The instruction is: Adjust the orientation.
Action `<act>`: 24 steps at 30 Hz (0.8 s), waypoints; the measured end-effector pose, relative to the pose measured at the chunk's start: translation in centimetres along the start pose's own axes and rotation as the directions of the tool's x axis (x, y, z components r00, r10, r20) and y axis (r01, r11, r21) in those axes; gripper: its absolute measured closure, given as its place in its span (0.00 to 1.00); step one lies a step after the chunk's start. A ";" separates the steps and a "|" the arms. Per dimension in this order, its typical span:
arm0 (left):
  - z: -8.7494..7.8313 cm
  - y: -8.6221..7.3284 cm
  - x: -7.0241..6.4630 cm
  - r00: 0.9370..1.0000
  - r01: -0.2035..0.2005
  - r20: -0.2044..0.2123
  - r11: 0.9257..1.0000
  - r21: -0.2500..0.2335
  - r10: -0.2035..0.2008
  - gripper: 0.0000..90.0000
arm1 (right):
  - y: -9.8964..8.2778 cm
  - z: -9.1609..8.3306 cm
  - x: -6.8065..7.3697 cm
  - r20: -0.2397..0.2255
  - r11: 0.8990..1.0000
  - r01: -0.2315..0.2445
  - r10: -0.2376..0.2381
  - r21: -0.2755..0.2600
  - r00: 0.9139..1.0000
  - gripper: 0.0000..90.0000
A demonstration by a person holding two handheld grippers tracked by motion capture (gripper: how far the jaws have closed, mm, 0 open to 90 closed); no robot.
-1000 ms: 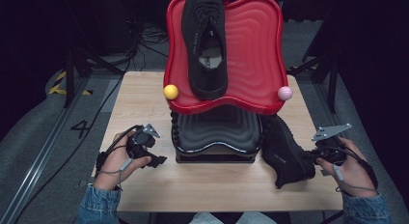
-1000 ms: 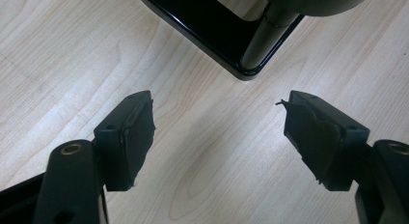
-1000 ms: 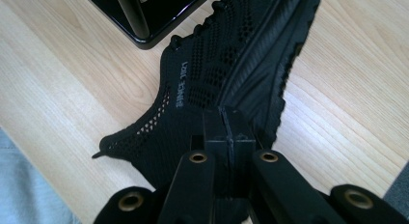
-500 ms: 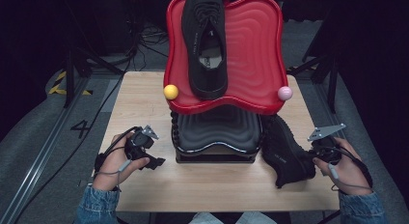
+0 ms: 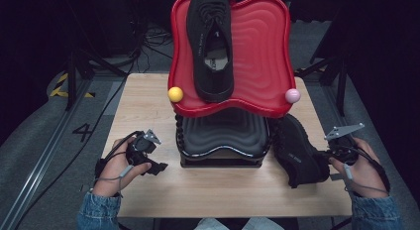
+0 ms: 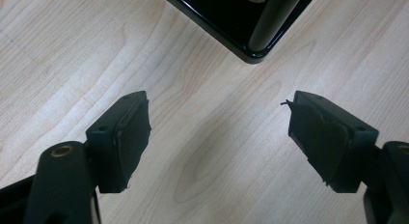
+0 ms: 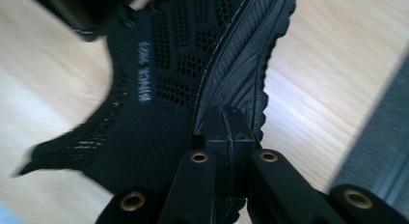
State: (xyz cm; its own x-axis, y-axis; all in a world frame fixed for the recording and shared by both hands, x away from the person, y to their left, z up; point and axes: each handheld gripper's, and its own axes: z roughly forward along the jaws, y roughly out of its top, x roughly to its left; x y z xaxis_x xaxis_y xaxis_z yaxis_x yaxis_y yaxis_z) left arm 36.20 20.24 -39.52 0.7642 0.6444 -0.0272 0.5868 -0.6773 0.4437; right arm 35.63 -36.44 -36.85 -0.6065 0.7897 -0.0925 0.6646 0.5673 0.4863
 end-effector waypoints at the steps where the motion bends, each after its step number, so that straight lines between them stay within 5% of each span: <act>1: 0.0 0.0 0.0 1.000 0.000 -0.003 1.000 0.005 0.000 0.26 | -0.2 0.0 -0.3 0.016 1.000 -0.007 0.007 0.002 1.000 1.00; 10: 0.3 0.2 -0.3 1.000 -0.010 -0.006 1.000 0.013 0.010 0.26 | -1.2 0.1 -2.2 0.098 0.996 -0.057 0.050 0.063 0.994 1.00; 13: 0.3 0.1 -0.3 1.000 -0.007 -0.004 1.000 0.008 0.007 0.26 | -1.2 -0.4 -2.5 0.119 0.997 -0.066 0.060 0.041 0.991 1.00; 16: 0.3 0.1 -0.3 1.000 -0.007 -0.007 1.000 0.010 0.008 0.26 | -1.0 -1.6 -2.5 0.190 0.998 -0.061 0.057 0.013 0.980 1.00; 19: 0.4 0.1 -0.3 1.000 -0.010 -0.012 1.000 0.014 0.011 0.26 | -0.7 -2.7 -1.7 0.136 0.999 -0.026 0.031 -0.045 0.990 0.97; 24: 0.3 0.1 -0.4 1.000 -0.010 -0.006 1.000 0.007 0.010 0.26 | -0.2 -3.1 -0.7 0.100 1.000 0.007 -0.005 -0.019 0.995 0.82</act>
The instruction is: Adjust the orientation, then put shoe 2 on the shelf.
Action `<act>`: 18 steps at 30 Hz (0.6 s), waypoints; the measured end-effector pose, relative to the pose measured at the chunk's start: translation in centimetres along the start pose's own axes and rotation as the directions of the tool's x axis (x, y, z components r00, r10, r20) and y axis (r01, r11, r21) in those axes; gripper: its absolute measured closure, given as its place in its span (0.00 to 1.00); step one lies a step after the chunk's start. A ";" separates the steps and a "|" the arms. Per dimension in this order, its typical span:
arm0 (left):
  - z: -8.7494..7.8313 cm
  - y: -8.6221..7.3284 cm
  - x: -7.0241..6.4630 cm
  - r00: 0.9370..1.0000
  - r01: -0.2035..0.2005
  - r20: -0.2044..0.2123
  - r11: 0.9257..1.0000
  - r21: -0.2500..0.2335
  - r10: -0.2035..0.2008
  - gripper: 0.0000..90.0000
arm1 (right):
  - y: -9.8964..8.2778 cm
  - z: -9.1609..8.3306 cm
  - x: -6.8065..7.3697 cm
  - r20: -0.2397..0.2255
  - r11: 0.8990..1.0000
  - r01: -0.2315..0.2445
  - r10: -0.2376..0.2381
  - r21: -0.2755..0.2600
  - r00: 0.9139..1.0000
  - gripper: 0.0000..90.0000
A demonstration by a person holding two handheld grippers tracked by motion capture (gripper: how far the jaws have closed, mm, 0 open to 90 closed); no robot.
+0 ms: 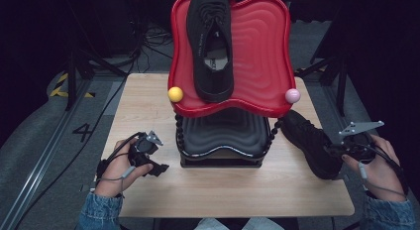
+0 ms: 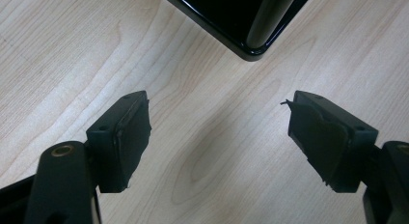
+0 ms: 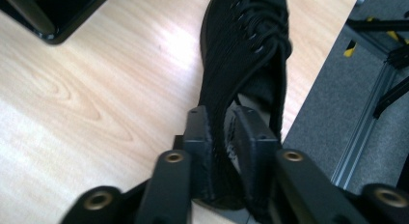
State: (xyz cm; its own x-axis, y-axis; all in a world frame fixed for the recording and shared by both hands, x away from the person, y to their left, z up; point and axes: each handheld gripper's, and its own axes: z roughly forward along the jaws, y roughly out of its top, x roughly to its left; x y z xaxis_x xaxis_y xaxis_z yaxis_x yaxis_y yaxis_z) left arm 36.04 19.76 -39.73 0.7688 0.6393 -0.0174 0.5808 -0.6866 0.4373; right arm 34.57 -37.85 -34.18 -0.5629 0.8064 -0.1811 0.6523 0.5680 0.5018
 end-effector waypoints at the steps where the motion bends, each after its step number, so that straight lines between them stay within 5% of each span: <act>1: 0.0 0.0 0.0 1.000 0.001 0.002 1.000 0.004 -0.001 0.26 | -0.1 0.0 0.0 -0.001 1.000 -0.001 0.001 0.017 1.000 0.78; 5: 0.1 0.0 0.1 1.000 0.001 -0.002 1.000 0.004 -0.001 0.26 | -0.6 0.4 -0.2 -0.017 0.998 0.007 -0.006 0.067 1.000 0.64; 8: 0.1 -0.1 0.0 1.000 0.005 0.003 1.000 0.006 -0.005 0.26 | -0.8 0.9 -0.6 0.015 0.997 0.028 -0.029 0.071 0.999 0.62; 13: 0.1 -0.2 0.1 1.000 0.008 0.004 1.000 0.004 -0.008 0.26 | -1.0 1.9 -0.8 -0.031 0.991 0.033 -0.029 0.128 0.999 0.93; 18: 0.2 -0.4 0.0 1.000 0.013 0.007 1.000 0.007 -0.013 0.26 | -0.3 1.7 -0.1 -0.069 0.993 0.064 -0.057 0.102 0.996 0.97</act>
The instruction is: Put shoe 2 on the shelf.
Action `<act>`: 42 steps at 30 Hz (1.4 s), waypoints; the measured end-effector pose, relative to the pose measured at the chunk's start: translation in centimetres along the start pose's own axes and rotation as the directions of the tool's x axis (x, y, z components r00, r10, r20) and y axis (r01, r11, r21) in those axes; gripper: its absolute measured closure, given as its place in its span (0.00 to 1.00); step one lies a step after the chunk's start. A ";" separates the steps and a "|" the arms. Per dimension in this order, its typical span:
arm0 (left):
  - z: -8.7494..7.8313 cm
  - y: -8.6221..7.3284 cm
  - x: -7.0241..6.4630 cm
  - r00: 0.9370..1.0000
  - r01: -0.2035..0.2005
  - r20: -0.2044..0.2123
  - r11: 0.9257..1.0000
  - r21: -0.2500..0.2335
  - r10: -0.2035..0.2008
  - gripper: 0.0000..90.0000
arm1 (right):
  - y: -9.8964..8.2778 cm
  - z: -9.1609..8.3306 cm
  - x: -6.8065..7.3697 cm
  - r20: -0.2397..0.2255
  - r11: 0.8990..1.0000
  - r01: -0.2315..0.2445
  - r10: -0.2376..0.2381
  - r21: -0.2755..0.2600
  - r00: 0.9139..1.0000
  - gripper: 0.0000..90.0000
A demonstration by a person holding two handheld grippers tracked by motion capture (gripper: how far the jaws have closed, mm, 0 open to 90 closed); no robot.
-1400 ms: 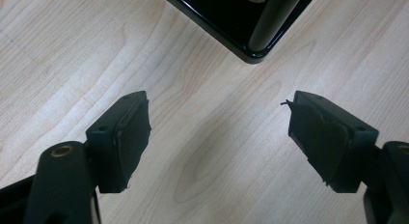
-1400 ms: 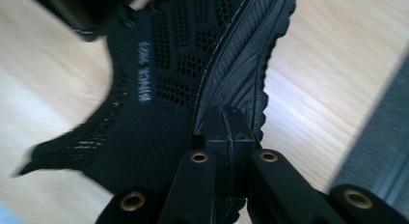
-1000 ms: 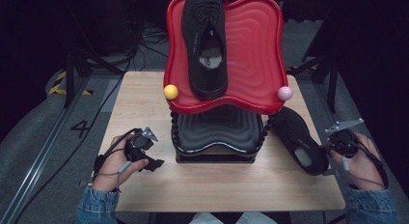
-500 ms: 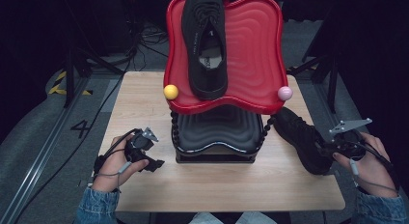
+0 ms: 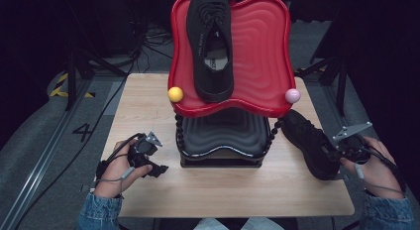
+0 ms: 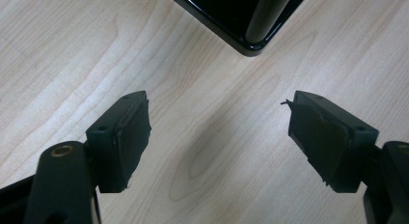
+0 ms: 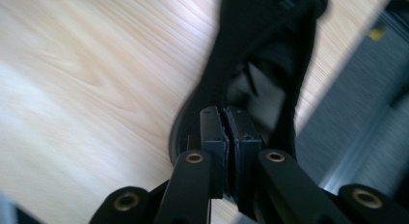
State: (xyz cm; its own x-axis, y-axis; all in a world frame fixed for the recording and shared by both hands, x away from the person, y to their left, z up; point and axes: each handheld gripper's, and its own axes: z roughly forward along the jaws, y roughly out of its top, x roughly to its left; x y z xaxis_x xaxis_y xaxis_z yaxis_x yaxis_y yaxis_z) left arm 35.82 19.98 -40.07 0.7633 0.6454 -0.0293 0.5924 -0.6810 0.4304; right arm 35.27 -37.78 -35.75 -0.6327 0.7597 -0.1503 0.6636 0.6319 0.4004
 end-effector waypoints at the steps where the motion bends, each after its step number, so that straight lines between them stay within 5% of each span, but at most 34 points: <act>1: 0.0 0.0 0.0 1.000 0.000 0.000 1.000 0.000 0.000 0.26 | 0.0 0.0 0.0 0.000 1.000 0.000 0.000 0.000 1.000 0.97; 5: -0.1 -0.2 0.0 1.000 0.004 0.000 1.000 0.001 -0.004 0.26 | 1.7 0.1 1.9 -0.046 0.998 0.056 -0.057 -0.029 0.997 0.97; 11: 0.0 -0.4 0.0 1.000 0.005 -0.002 1.000 0.014 -0.005 0.26 | 2.9 0.3 4.0 -0.129 0.996 0.078 -0.082 -0.038 0.988 0.97; 16: 0.3 -0.3 -0.1 1.000 0.004 0.008 1.000 0.020 -0.004 0.26 | 3.1 0.0 4.8 -0.155 0.995 0.098 -0.102 -0.033 0.983 0.97; 17: 0.4 -0.3 -0.1 1.000 0.003 0.015 1.000 0.026 -0.004 0.26 | 3.0 -0.1 5.1 -0.206 0.996 0.087 -0.090 -0.024 0.974 0.95; 20: 0.5 -0.4 -0.1 1.000 0.004 0.020 0.999 0.031 -0.005 0.26 | 3.0 -0.1 5.3 -0.239 0.995 0.100 -0.102 -0.021 0.966 0.92; 23: 0.6 -0.4 -0.1 1.000 0.010 0.022 1.000 0.027 -0.010 0.26 | 3.0 0.2 5.1 -0.254 0.997 0.081 -0.078 0.002 0.964 0.75; 26: 0.6 -0.4 -0.2 1.000 0.002 0.009 1.000 0.028 -0.002 0.26 | 2.9 0.8 4.8 -0.227 0.996 0.079 -0.069 0.038 0.972 0.70; 34: 0.8 -0.3 -0.2 0.999 0.009 0.031 0.999 0.038 -0.010 0.26 | 2.8 3.5 4.9 -0.289 0.984 0.116 -0.071 0.139 0.955 0.68; 42: 1.5 -0.3 -0.1 1.000 0.024 -0.012 0.997 0.077 -0.023 0.26 | 2.9 5.0 5.2 -0.326 0.973 0.137 -0.071 0.184 0.943 0.76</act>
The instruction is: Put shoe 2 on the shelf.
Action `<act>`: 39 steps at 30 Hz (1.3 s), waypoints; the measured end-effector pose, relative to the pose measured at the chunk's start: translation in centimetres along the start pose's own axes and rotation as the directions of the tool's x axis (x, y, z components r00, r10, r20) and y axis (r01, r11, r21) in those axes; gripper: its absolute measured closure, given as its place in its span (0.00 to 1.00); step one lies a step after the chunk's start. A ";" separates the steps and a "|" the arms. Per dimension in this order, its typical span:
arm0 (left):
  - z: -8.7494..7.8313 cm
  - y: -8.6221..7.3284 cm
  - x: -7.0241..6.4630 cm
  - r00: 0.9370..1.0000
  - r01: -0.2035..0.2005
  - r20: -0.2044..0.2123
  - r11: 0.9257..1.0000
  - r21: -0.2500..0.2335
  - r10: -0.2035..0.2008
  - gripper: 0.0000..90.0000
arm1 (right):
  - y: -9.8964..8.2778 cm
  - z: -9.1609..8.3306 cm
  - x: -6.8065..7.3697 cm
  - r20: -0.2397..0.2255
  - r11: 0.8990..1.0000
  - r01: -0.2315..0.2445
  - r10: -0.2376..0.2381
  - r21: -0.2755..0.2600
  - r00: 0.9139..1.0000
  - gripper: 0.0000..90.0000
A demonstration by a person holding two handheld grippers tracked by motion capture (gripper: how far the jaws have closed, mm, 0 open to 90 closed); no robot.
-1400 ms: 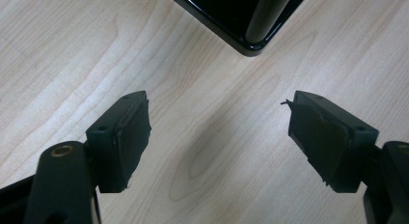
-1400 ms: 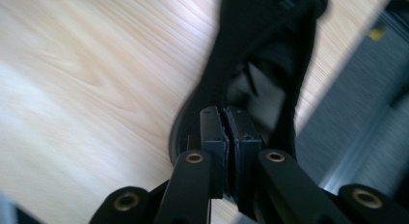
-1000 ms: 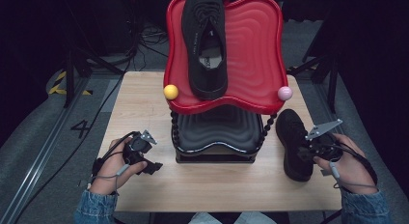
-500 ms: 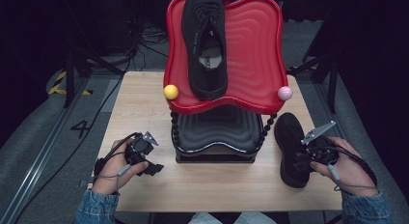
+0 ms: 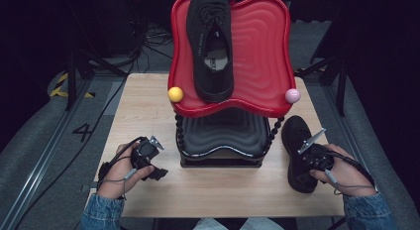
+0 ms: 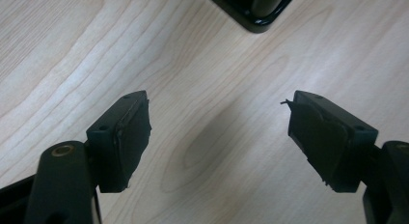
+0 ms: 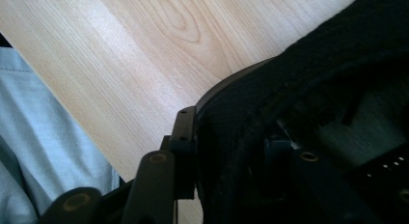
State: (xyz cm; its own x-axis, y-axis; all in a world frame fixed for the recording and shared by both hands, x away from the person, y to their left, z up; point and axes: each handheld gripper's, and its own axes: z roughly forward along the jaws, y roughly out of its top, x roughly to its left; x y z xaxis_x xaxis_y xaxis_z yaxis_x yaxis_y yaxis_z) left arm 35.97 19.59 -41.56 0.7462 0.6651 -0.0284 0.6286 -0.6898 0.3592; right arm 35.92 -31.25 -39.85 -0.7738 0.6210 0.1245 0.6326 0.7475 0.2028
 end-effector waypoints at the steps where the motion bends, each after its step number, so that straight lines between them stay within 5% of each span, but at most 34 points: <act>1: 0.1 0.0 0.1 1.000 0.003 0.003 1.000 0.001 -0.003 0.26 | 0.1 0.1 0.0 -0.007 1.000 0.002 -0.002 0.003 1.000 0.78; 7: -0.2 -0.2 0.6 1.000 0.021 0.016 1.000 -0.007 -0.021 0.26 | 0.4 0.7 0.1 -0.046 1.000 0.009 -0.008 0.024 0.999 0.84; 10: -0.8 -0.1 1.3 0.999 0.038 0.022 0.998 -0.048 -0.037 0.26 | 0.4 0.8 0.0 -0.071 1.000 -0.007 0.009 0.029 0.997 0.89; 15: -1.3 0.0 2.3 0.993 0.121 0.006 0.988 -0.098 -0.121 0.26 | 0.4 0.8 0.4 -0.038 0.999 -0.007 0.008 0.034 0.999 0.84; 18: -1.2 -0.2 2.4 0.992 0.125 -0.002 0.987 -0.104 -0.126 0.26 | 0.6 0.9 1.0 0.016 0.997 0.066 -0.067 0.032 0.998 0.75; 19: -1.1 -0.2 2.3 0.993 0.120 0.000 0.988 -0.097 -0.121 0.26 | 0.8 1.5 1.3 0.019 0.989 0.123 -0.125 0.081 0.992 0.74; 21: -0.8 -0.3 2.1 0.995 0.096 -0.006 0.992 -0.085 -0.096 0.26 | 1.4 1.6 1.6 0.031 0.981 0.147 -0.153 0.129 0.988 0.75; 24: -0.3 -0.3 1.7 0.997 0.078 0.004 0.994 -0.075 -0.077 0.26 | 2.0 1.6 1.5 0.019 0.979 0.111 -0.116 0.168 0.993 0.78; 28: 0.0 -0.3 1.4 0.999 0.036 0.002 0.997 -0.068 -0.036 0.26 | 1.9 1.4 1.1 -0.013 0.985 0.078 -0.077 0.156 0.997 0.82; 33: 0.7 -0.5 1.1 0.999 0.047 -0.022 0.997 -0.060 -0.048 0.26 | 1.7 1.0 1.0 -0.022 0.988 0.055 -0.052 0.143 0.998 0.88; 39: 0.7 -0.6 0.1 0.996 0.085 -0.033 0.996 0.006 -0.085 0.27 | 2.0 -0.8 1.4 -0.012 0.992 0.048 -0.047 0.117 0.999 0.97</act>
State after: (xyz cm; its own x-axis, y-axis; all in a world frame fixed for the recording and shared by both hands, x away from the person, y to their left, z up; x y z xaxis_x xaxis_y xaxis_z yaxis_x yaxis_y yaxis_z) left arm 35.83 19.88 -42.48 0.6825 0.7304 -0.0279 0.6911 -0.6324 0.3500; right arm 36.02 -29.09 -38.47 -0.8028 0.5827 0.1262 0.5944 0.7988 0.0931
